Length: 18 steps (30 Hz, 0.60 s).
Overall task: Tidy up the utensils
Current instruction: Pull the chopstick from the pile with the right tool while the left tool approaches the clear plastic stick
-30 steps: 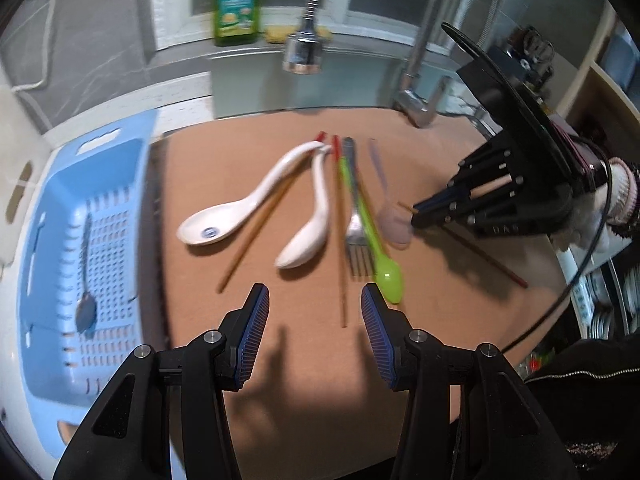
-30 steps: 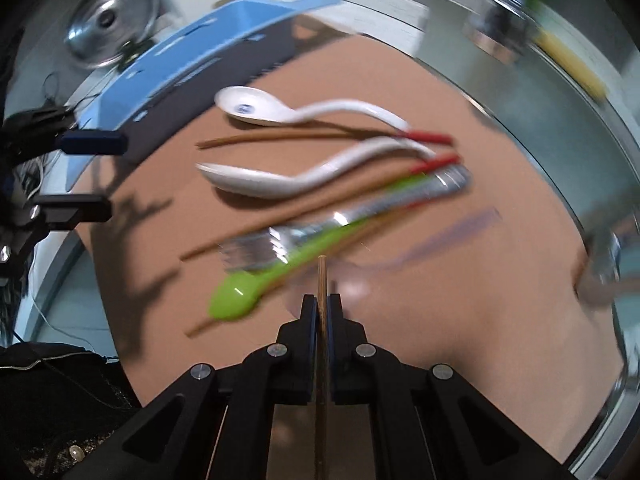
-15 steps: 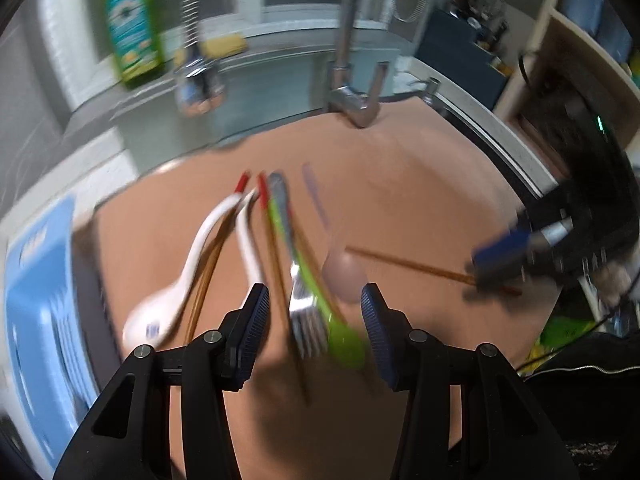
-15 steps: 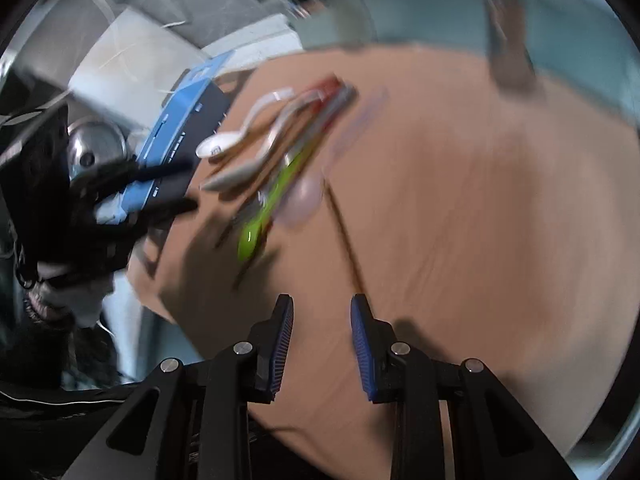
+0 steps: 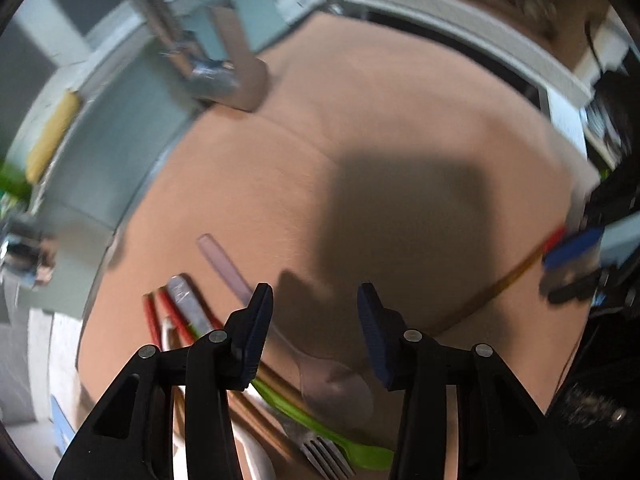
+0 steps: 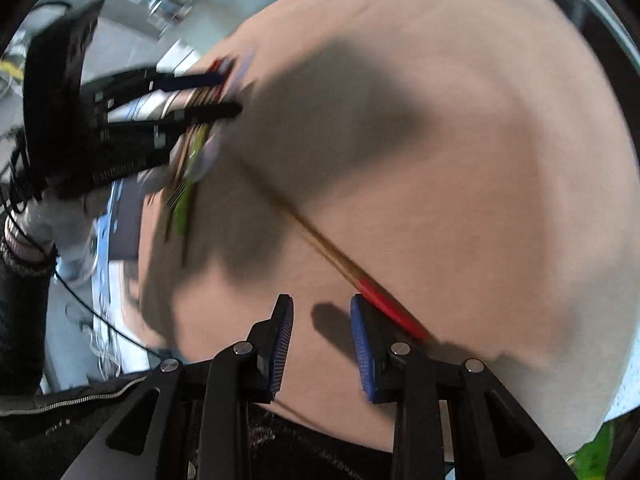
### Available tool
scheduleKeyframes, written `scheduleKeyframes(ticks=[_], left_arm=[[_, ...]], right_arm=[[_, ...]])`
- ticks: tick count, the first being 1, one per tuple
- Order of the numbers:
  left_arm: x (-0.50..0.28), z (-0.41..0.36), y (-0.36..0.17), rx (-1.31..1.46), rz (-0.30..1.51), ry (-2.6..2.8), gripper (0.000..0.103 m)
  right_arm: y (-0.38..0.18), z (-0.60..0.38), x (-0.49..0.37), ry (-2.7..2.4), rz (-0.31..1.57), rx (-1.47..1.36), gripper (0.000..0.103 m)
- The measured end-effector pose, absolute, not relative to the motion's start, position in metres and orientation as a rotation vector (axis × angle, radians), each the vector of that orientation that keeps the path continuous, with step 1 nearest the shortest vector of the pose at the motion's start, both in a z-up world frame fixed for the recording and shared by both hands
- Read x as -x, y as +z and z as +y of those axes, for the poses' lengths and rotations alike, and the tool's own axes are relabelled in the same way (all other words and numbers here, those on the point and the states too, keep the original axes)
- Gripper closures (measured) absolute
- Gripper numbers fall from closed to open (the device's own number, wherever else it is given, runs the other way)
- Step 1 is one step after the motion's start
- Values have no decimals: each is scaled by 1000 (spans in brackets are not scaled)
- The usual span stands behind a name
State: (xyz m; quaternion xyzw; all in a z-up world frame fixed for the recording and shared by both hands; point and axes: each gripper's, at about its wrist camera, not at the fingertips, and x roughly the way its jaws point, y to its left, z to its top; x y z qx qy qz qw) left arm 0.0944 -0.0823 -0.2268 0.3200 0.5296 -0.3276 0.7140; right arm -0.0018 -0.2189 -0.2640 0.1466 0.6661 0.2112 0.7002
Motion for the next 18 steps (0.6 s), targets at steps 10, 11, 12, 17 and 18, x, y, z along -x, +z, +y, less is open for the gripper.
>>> scheduleKeyframes(ticks=[10, 11, 12, 17, 18], left_arm=[[-63, -99, -240, -752, 1237, -796, 63], [-60, -100, -240, -743, 1243, -801, 63], [-57, -101, -241, -728, 1251, -810, 63], [-41, -107, -241, -663, 1260, -820, 63], [-38, -109, -240, -643, 1261, -827, 63]], right_arm=[[-262, -250, -38, 383, 1411, -370, 76], [-262, -251, -43, 381, 1408, -372, 76], [-262, -251, -47, 375, 1404, -369, 76], [-261, -250, -71, 355, 1391, -372, 76], [-260, -248, -77, 353, 1387, -363, 76]])
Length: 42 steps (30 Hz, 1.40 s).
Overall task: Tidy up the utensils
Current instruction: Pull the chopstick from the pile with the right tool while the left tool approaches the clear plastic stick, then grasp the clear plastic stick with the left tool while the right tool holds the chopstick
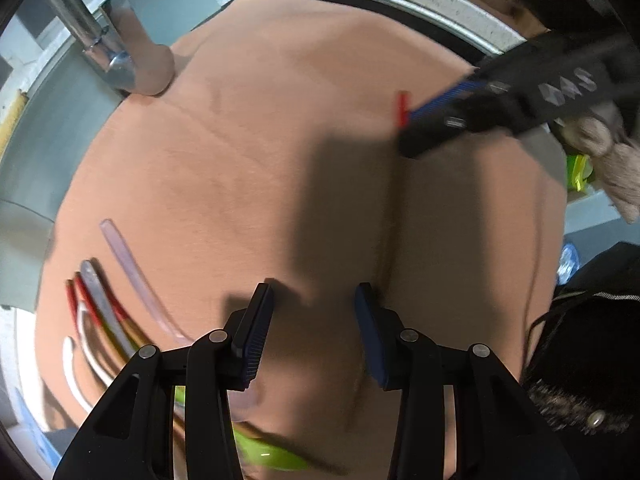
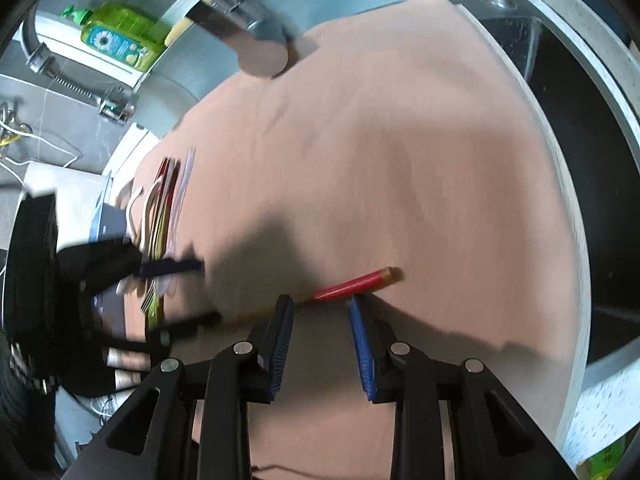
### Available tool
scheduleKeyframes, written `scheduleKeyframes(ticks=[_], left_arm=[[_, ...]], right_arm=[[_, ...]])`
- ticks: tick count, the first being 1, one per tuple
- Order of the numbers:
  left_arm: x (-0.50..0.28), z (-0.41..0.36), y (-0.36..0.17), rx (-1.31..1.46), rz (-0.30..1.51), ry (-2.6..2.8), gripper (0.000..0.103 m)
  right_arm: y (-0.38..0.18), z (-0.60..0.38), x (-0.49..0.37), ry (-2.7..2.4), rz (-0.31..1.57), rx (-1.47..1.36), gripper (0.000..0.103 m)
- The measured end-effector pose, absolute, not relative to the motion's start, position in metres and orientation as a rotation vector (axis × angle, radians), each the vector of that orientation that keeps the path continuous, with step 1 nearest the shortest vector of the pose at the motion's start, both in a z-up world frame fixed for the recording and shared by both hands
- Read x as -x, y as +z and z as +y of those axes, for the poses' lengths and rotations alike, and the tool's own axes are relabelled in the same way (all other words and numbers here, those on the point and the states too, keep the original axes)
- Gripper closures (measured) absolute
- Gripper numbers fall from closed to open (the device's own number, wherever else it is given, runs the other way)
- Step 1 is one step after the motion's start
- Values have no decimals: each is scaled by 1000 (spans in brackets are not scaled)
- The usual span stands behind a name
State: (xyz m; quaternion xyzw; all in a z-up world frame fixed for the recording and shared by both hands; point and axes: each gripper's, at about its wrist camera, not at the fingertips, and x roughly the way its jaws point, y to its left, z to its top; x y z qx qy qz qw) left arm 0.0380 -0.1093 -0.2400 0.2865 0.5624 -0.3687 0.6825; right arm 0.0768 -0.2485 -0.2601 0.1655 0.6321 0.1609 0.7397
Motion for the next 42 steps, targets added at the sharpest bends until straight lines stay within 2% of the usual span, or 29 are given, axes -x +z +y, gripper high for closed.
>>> scheduleKeyframes(ticks=[11, 20, 27, 37, 40, 42], left_arm=[[-24, -121, -235, -394, 1209, -772, 63], [-35, 2, -193, -165, 1172, -544, 63], [-66, 0, -204, -174, 1206, -570, 63], [-95, -32, -228, -346, 1263, -587, 63], [-97, -35, -233, -366, 1278, -602, 69], [-99, -36, -235, -353, 1284, -607, 72]], right_arm=[[-252, -218, -113, 369, 1328, -272, 76], [-244, -231, -64, 321, 1340, -361, 73], [-250, -205, -36, 293, 1361, -325, 73], [-253, -185, -41, 211, 1342, -255, 73], [-252, -181, -44, 199, 1335, -220, 78], [-253, -183, -46, 190, 1331, -202, 88]])
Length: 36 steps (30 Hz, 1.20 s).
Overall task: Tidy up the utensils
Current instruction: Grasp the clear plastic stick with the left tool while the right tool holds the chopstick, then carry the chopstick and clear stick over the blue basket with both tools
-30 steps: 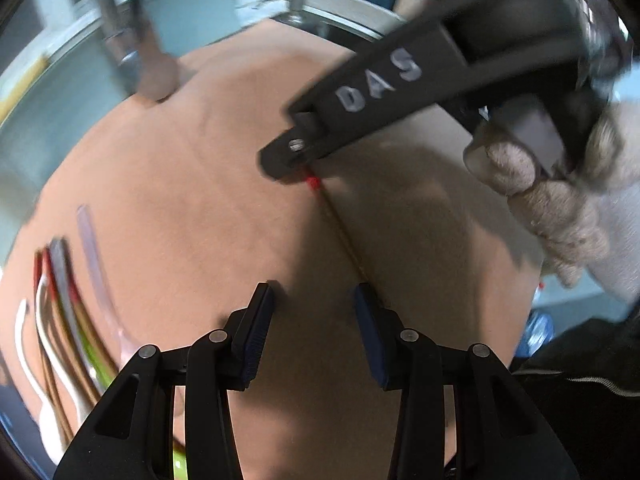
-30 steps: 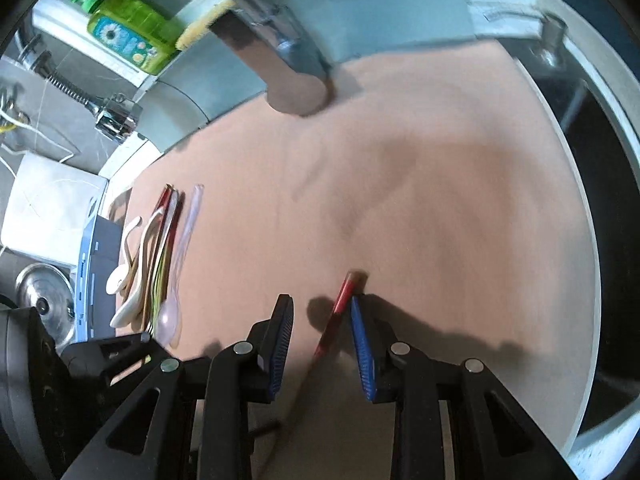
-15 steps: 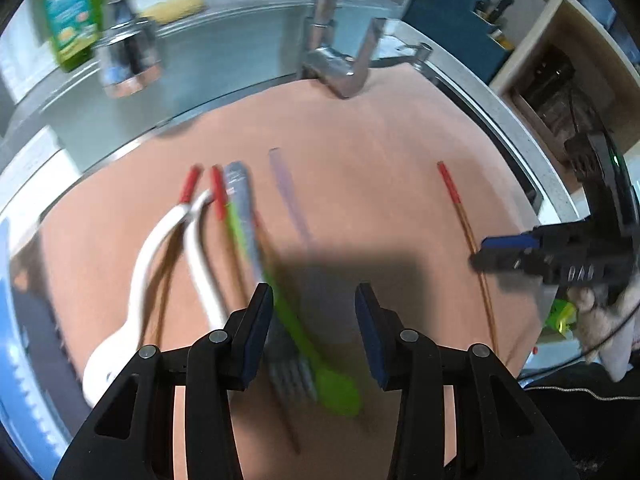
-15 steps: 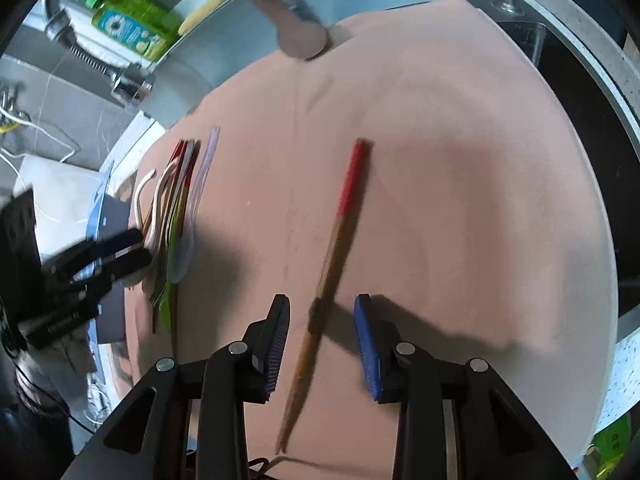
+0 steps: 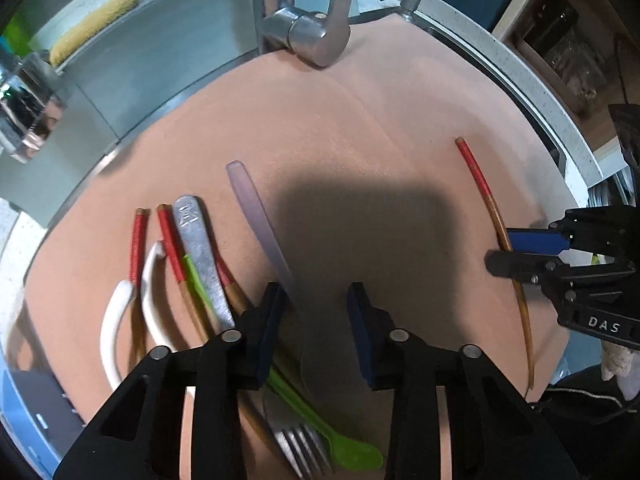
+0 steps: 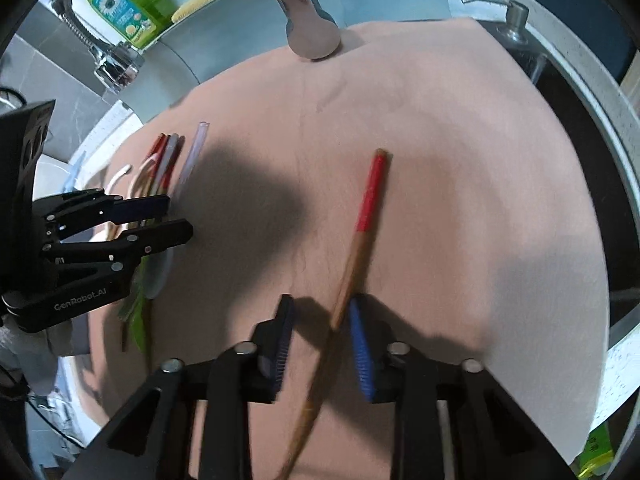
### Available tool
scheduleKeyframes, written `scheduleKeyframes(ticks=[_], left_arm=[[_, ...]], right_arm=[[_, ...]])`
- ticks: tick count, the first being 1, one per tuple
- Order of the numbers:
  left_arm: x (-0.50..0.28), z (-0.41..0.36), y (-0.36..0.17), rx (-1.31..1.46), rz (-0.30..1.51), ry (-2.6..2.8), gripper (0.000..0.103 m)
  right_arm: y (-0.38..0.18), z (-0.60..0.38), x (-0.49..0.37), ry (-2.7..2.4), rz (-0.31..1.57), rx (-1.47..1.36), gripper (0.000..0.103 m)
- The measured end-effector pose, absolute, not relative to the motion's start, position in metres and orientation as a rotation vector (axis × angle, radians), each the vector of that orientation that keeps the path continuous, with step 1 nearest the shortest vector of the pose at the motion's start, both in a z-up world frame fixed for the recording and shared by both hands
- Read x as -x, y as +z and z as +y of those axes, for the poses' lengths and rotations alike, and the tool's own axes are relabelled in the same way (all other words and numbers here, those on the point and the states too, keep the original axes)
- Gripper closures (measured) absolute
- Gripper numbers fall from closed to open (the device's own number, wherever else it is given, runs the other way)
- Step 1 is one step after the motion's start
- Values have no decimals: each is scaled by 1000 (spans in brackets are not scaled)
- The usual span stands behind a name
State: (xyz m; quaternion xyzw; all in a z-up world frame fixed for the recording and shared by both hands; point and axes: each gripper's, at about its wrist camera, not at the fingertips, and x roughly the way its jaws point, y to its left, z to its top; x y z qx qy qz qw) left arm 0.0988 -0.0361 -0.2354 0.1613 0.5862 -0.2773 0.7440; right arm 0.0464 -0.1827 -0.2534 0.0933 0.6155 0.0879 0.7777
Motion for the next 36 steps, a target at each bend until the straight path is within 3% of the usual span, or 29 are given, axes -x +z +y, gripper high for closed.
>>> scheduleKeyframes(ticks=[5, 8, 17, 24, 36], left_arm=[[-100, -38, -236, -334, 1283, -623, 91], [-96, -41, -236, -338, 1279, -631, 95], [-96, -58, -237, -374, 1245, -608, 98], [-103, -41, -222, -183, 1229, -601, 99], [-85, 3, -170, -72, 1105, -557, 99]], right_arm=[[-255, -194, -49, 205, 1333, -234, 97], [-255, -199, -52, 217, 1332, -273, 97], [-256, -207, -56, 233, 1333, -371, 97], [-252, -222, -59, 232, 1321, -505, 97], [-201, -182, -68, 331, 1214, -438, 97]])
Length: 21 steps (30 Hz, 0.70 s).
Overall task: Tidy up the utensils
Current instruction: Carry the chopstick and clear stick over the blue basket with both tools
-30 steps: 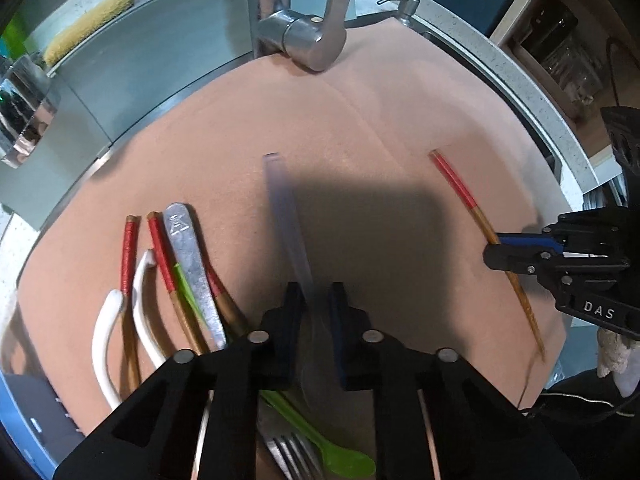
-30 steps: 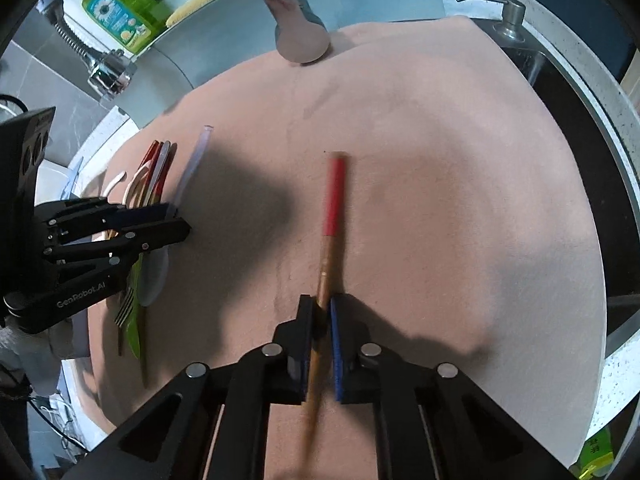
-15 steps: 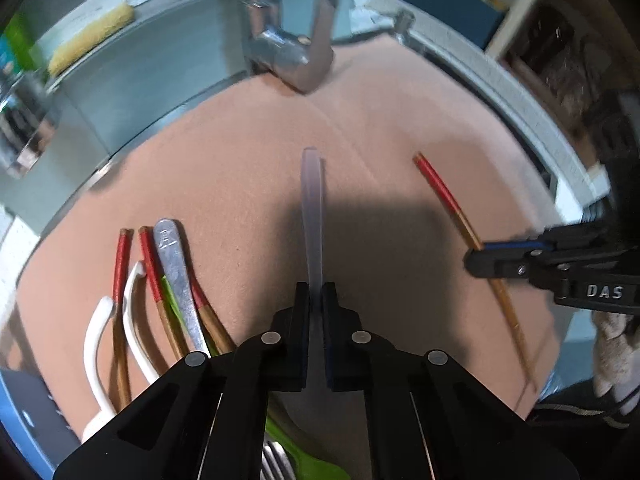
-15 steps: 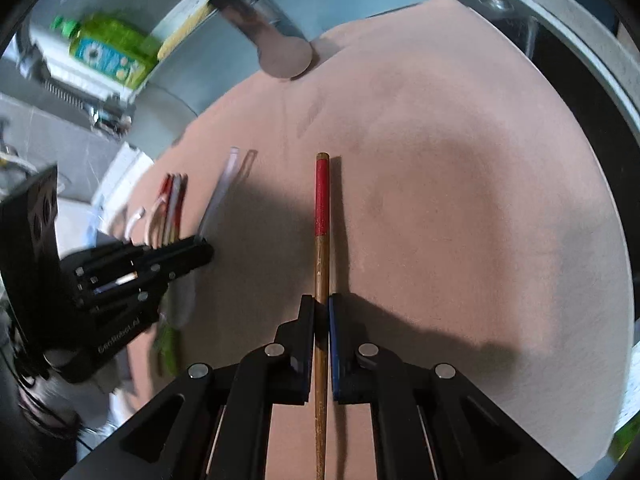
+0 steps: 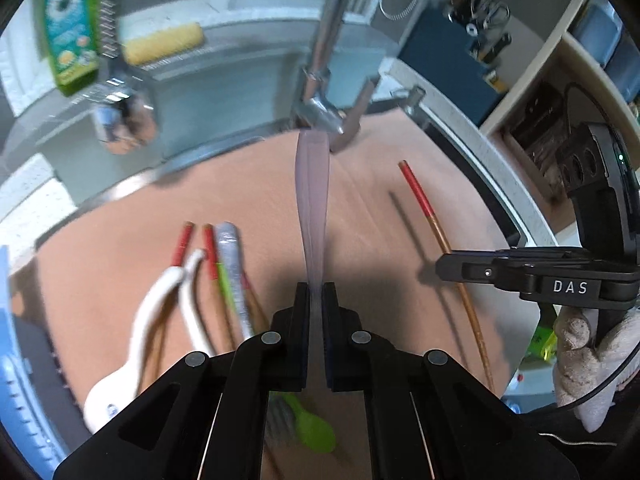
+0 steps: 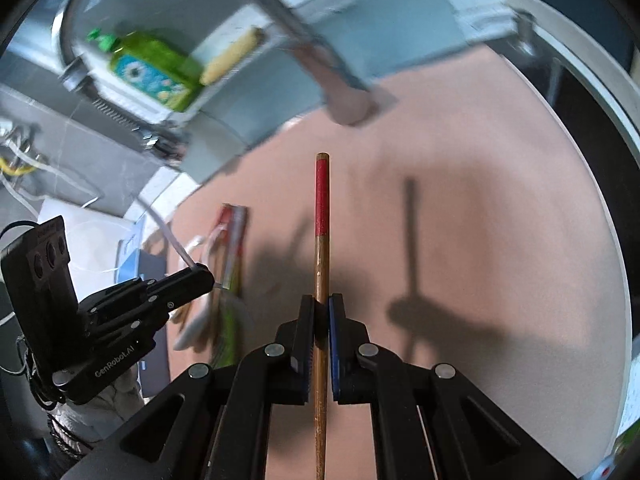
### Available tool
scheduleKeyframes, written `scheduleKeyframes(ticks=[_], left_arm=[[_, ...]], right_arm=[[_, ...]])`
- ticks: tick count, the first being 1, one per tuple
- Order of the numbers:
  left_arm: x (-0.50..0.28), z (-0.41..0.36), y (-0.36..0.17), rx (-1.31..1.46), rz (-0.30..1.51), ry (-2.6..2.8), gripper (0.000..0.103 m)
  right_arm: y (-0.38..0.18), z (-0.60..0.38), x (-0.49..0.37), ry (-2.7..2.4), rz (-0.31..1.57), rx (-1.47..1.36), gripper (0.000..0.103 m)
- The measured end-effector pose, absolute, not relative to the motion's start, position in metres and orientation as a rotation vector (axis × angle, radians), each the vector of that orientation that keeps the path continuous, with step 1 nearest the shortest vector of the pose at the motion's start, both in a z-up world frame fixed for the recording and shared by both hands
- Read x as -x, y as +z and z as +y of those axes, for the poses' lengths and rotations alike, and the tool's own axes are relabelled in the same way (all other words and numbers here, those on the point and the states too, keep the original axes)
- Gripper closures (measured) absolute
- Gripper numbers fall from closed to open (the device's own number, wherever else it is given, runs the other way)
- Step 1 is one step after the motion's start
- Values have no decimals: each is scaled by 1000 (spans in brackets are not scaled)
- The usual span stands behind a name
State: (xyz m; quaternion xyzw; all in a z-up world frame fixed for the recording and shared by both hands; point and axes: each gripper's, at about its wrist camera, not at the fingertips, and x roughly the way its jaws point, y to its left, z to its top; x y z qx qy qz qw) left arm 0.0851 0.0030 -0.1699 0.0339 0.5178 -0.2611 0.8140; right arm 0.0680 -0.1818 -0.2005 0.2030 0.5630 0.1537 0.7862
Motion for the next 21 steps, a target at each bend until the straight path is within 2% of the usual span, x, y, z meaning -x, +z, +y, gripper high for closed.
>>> scheduleKeyframes(ticks=[14, 21], left_arm=[[-46, 144, -109, 9, 995, -332, 99], [-17, 223, -108, 53, 1022, -176, 99]], right_arm=[[-149, -30, -92, 622, 1143, -291, 97], [-143, 66, -93, 772, 1140, -243, 97]])
